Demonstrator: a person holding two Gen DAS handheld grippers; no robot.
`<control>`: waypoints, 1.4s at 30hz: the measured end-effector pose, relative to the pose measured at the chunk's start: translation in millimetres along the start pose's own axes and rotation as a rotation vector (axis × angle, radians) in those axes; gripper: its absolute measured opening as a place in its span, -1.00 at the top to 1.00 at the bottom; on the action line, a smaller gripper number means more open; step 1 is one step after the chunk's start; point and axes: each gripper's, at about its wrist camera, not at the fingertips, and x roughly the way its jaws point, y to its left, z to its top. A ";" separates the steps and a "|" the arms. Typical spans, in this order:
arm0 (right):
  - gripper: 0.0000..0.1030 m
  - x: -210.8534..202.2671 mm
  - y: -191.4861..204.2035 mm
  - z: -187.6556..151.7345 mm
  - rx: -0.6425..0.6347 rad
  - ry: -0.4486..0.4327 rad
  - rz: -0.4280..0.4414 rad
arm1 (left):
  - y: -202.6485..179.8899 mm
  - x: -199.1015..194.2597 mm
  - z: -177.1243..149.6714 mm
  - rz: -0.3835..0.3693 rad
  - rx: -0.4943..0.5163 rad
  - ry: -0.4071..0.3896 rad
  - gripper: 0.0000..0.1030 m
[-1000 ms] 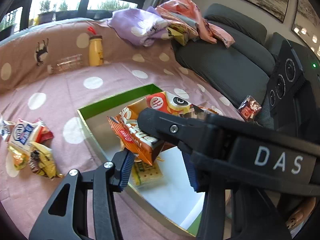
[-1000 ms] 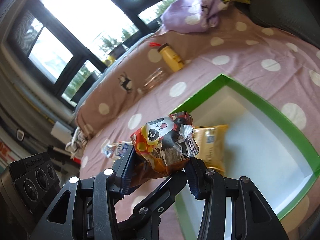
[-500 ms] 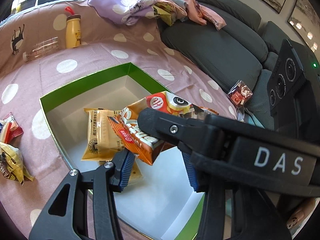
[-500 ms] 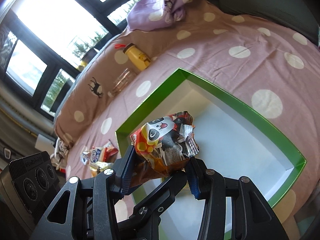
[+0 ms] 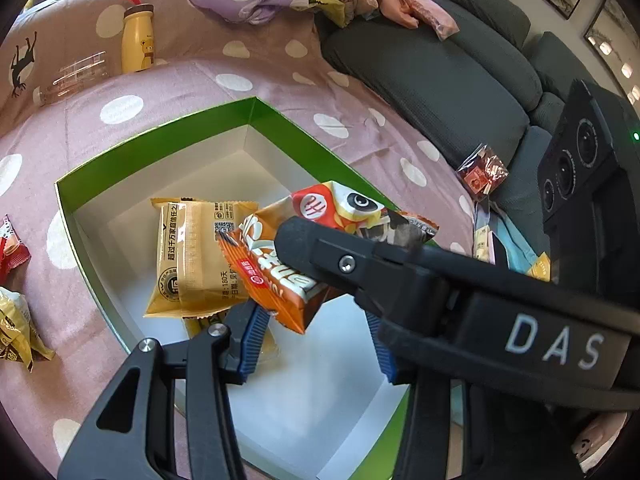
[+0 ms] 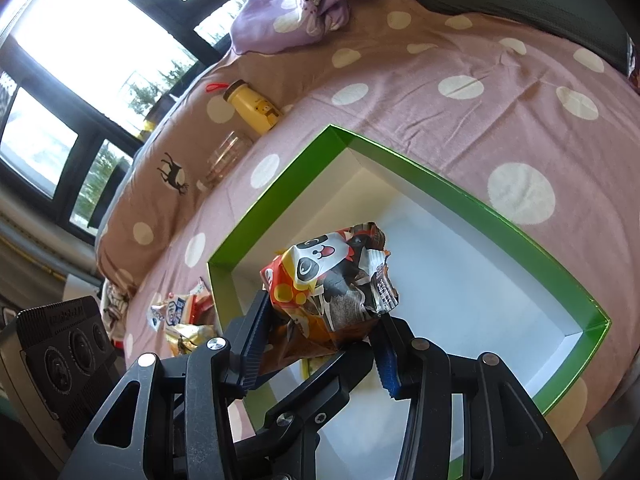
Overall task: Organize snacks
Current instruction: 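Carry the panda chip bag into the green box and release it, then move the right gripper to the snack pile and grasp the gold-black wrapped snack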
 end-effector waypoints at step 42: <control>-0.60 -24.5 13.7 1.2 0.000 -0.154 -0.093 | 33.3 -96.2 -28.2 0.186 -0.080 -0.184 -0.70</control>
